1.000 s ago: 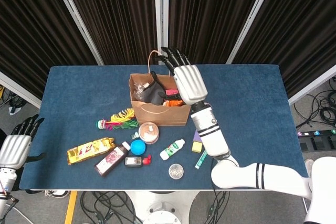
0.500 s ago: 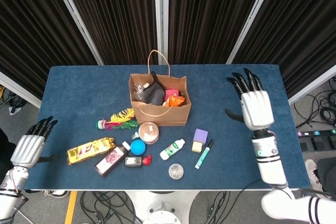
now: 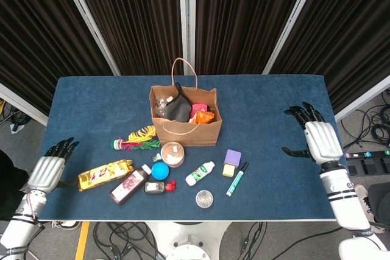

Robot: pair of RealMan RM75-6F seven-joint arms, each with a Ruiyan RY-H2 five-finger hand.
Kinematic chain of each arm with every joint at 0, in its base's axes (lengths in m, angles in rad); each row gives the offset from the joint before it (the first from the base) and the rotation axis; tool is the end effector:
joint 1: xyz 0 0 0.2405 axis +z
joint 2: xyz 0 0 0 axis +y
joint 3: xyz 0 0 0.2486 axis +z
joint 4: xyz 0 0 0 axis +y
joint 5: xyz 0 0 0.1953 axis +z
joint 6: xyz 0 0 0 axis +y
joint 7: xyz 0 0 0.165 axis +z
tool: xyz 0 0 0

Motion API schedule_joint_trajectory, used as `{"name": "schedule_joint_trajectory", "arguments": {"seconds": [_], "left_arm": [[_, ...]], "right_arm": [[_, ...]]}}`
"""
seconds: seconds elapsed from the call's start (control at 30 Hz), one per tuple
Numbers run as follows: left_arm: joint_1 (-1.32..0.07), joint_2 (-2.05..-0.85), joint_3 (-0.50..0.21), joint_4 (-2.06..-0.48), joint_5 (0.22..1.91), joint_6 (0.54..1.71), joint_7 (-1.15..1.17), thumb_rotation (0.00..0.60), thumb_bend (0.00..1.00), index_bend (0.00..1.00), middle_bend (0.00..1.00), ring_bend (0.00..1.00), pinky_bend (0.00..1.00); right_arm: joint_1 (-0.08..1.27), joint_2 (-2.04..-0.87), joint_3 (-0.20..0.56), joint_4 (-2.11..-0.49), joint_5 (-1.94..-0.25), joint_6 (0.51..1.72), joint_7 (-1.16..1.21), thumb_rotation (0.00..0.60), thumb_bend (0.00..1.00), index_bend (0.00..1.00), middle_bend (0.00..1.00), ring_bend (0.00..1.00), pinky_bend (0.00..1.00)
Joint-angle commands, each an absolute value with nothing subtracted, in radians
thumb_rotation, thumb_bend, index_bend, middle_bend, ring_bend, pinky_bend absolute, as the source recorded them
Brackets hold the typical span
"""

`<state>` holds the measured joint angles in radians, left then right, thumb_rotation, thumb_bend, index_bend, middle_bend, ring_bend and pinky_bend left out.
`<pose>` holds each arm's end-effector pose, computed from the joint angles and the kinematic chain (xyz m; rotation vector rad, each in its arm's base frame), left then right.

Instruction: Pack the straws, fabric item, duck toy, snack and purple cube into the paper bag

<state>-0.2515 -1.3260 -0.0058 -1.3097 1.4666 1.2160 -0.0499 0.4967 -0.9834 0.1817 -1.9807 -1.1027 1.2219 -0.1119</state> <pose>-0.3269 0.2443 0.0884 -1.6081 -0.9998 -0.7580 -0.1801 -0.3056 0.1672 1.4675 -1.0814 1.0658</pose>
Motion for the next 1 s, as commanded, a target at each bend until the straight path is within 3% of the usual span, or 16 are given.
{"name": "schedule_joint_trajectory", "arguments": {"seconds": [0.03,0.5,0.77,1.0], "left_arm": [[-0.259,-1.339,-0.001,-1.325,1.443,1.179,-0.033,0.600,0.06,0.08,0.05,0.00,0.17],[-0.292,-1.159,-0.050,-1.760,1.106,1.053,0.226,0.600,0.06,0.08,0.05,0.00,0.17],[-0.350,-1.196,-0.064,-1.809,0.865,1.036,0.372,0.600,0.07,0.08,0.05,0.00,0.17],[-0.369,-1.257,-0.051,-1.813,0.817,1.067,0.419,0.600,0.07,0.08,0.08,0.02,0.20]], "right_arm": [[0.490,-0.930,0.205,-2.059,-1.120,1.225,-0.131,0.600,0.00,0.22,0.16,0.00,0.13],[0.505,-0.941,0.227,-2.027,-1.101,1.207,-0.173,0.600,0.00,0.22,0.16,0.00,0.13],[0.500,-0.953,0.228,-1.986,-1.116,1.194,-0.146,0.600,0.00,0.22,0.16,0.00,0.13],[0.499,-0.962,0.228,-1.955,-1.115,1.179,-0.129,0.600,0.00,0.22,0.16,0.00,0.13]]}}
